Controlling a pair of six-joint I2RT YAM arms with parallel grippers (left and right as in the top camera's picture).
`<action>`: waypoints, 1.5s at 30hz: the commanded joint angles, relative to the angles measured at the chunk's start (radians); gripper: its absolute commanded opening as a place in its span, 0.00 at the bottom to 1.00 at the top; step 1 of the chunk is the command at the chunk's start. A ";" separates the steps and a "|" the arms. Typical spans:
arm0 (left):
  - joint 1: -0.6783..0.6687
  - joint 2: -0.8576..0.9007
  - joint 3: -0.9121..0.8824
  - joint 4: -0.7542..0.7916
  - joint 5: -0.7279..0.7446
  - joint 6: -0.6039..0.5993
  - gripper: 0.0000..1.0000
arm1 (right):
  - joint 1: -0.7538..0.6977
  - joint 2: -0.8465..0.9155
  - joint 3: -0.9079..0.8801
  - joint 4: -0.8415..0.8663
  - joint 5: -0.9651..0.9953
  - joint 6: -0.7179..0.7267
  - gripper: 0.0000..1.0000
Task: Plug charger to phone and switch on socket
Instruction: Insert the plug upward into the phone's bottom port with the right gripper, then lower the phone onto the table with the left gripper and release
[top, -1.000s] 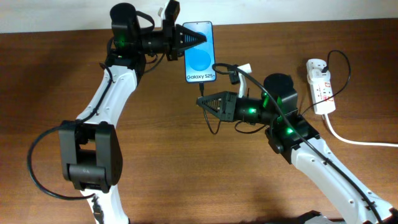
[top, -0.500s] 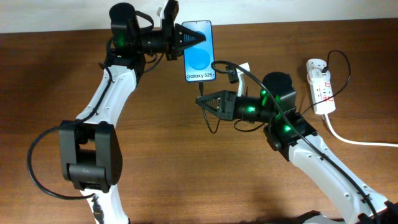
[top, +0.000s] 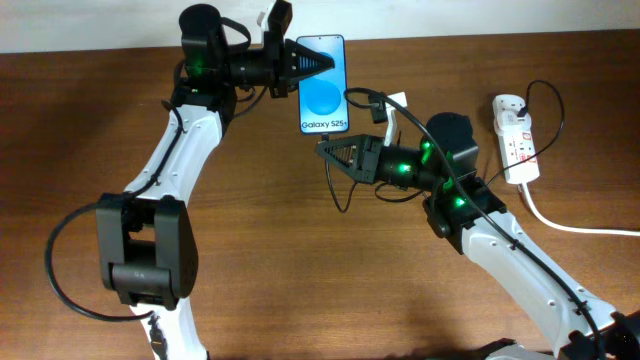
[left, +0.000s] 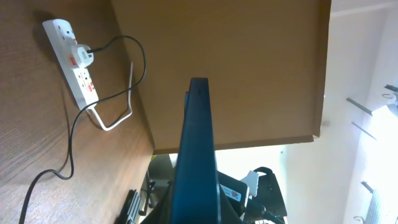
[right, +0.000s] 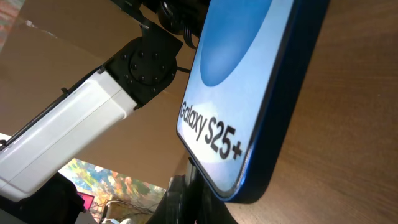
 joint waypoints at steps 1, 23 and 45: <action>-0.021 -0.019 0.013 -0.002 0.158 -0.023 0.00 | -0.038 0.018 0.015 0.011 0.146 -0.017 0.04; 0.050 0.205 0.013 -0.241 0.117 0.563 0.00 | -0.220 0.004 0.028 -0.552 0.132 -0.261 0.99; 0.034 0.258 0.013 -1.035 -0.886 1.084 0.68 | -0.221 0.004 0.027 -0.829 0.337 -0.432 0.99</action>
